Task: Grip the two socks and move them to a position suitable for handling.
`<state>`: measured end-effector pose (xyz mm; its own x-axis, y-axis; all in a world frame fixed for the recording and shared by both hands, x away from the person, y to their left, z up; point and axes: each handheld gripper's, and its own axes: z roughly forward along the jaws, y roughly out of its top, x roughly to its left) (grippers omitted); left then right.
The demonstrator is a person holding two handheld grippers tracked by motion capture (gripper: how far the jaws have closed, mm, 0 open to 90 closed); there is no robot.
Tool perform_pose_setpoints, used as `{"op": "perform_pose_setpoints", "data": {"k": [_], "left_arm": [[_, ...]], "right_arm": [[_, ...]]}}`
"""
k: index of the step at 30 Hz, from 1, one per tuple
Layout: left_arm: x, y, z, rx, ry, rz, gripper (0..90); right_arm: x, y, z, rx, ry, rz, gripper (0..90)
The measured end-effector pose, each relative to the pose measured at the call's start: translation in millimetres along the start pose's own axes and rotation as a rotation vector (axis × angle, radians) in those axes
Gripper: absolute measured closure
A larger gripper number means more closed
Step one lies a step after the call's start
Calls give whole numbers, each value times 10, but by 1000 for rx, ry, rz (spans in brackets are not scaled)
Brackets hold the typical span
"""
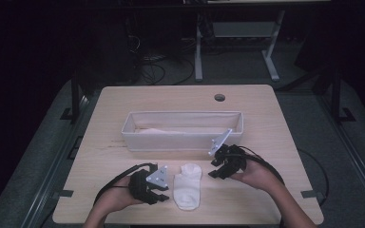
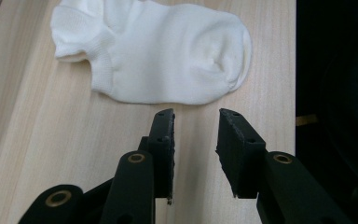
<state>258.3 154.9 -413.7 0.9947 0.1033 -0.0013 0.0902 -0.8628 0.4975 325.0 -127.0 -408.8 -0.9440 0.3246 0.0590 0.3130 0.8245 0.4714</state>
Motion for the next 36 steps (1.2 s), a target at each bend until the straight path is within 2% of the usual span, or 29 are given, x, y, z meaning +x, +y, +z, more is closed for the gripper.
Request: {"op": "perform_pose_setpoints", "data": {"k": [7,9,17,27,36], "left_arm": [[16,-27,-36,1,10,-8,643],[22,-47,-56,-6,16,-17,639],[45,-86,-94,-5,27,-29,632],[56,-116,-128,-18,41,-46,620],[72,-142,-150,-28,44,-61,613]], "right_arm": [[-71,-170,-200,8,-43,32,600],[-100,-268,-282,12,-63,56,623],[-184,-559,-388,27,-89,114,650],[-249,-832,-456,36,-108,177,623],[-320,-1038,-458,74,-130,231,554]]}}
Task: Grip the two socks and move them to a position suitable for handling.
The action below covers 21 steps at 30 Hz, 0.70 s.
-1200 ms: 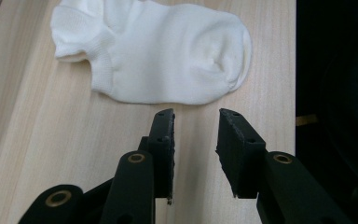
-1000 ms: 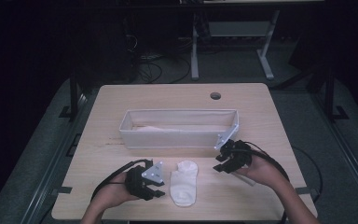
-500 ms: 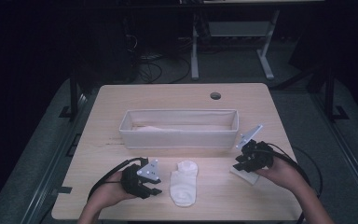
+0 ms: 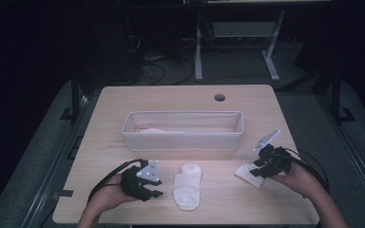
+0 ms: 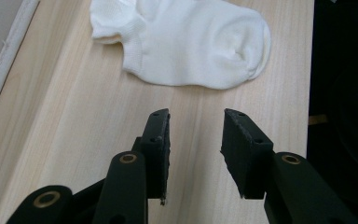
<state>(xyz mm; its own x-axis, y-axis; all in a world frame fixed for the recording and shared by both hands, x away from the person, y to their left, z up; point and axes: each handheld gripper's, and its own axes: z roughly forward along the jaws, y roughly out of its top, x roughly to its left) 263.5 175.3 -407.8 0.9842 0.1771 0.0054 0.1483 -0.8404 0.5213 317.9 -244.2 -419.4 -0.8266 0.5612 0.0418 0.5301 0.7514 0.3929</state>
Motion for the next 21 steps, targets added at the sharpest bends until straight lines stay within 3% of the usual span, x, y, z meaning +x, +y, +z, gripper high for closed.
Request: {"op": "perform_pose_setpoints", "data": {"k": [9,13,19,21], "left_arm": [[16,-21,-20,-2,2,-4,611],[21,-33,-31,-11,2,-11,611],[28,-46,-39,-11,4,-15,611],[26,-52,-44,-19,6,-19,611]], "right_arm": [[-28,-72,118,32,-4,8,521],[8,-82,200,53,-15,-12,509],[36,-74,216,63,-33,-26,549],[59,-72,214,59,-26,-38,644]]}}
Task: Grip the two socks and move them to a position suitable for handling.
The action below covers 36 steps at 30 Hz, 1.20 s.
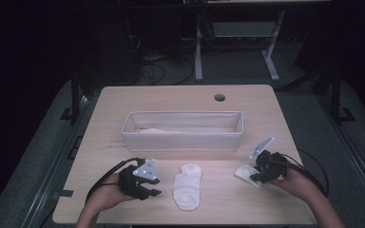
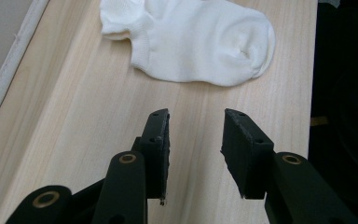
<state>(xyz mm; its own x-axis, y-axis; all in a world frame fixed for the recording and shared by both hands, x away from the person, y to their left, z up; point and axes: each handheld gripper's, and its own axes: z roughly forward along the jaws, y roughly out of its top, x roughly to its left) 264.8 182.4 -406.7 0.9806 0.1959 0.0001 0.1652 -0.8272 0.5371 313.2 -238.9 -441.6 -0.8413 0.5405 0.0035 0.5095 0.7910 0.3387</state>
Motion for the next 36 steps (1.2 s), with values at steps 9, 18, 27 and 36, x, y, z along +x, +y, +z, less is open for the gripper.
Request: {"op": "perform_pose_setpoints", "data": {"k": [9,18,27,36], "left_arm": [[2,-16,-10,1,5,-6,600],[24,-39,-55,-10,19,-17,586],[42,-71,-89,-13,22,-25,582],[54,-74,-123,-18,27,-32,572]], "right_arm": [[18,20,-5,-2,13,-19,796],[32,117,-97,-9,47,-37,803],[168,352,-251,-35,37,-109,802],[278,603,-321,-36,56,-170,802]]}}
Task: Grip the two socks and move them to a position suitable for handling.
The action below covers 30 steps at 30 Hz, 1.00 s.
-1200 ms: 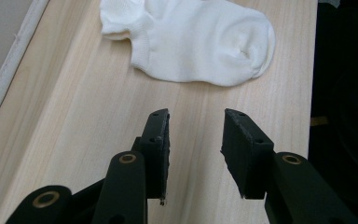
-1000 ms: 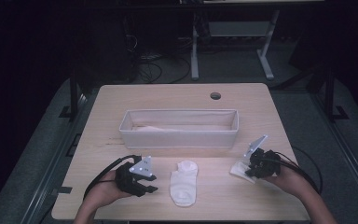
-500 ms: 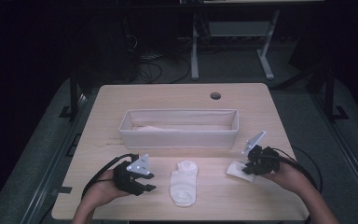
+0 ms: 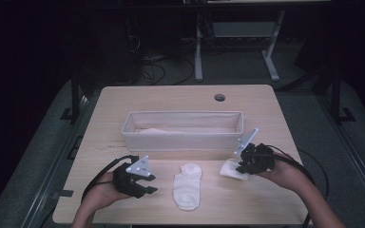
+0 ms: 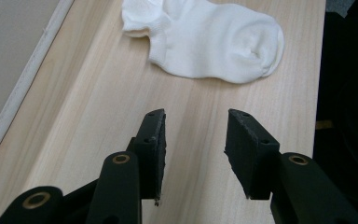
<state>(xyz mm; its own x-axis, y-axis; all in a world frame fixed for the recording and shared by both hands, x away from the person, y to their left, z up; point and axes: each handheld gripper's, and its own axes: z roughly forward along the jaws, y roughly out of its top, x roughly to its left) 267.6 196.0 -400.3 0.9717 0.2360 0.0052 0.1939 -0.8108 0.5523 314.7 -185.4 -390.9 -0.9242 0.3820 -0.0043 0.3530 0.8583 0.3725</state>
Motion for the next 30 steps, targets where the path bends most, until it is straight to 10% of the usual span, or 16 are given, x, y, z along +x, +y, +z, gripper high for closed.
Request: {"op": "perform_pose_setpoints", "data": {"k": [30], "left_arm": [[22,-33,-68,-19,6,-16,553]], "right_arm": [[200,839,265,-10,101,-173,799]]}}
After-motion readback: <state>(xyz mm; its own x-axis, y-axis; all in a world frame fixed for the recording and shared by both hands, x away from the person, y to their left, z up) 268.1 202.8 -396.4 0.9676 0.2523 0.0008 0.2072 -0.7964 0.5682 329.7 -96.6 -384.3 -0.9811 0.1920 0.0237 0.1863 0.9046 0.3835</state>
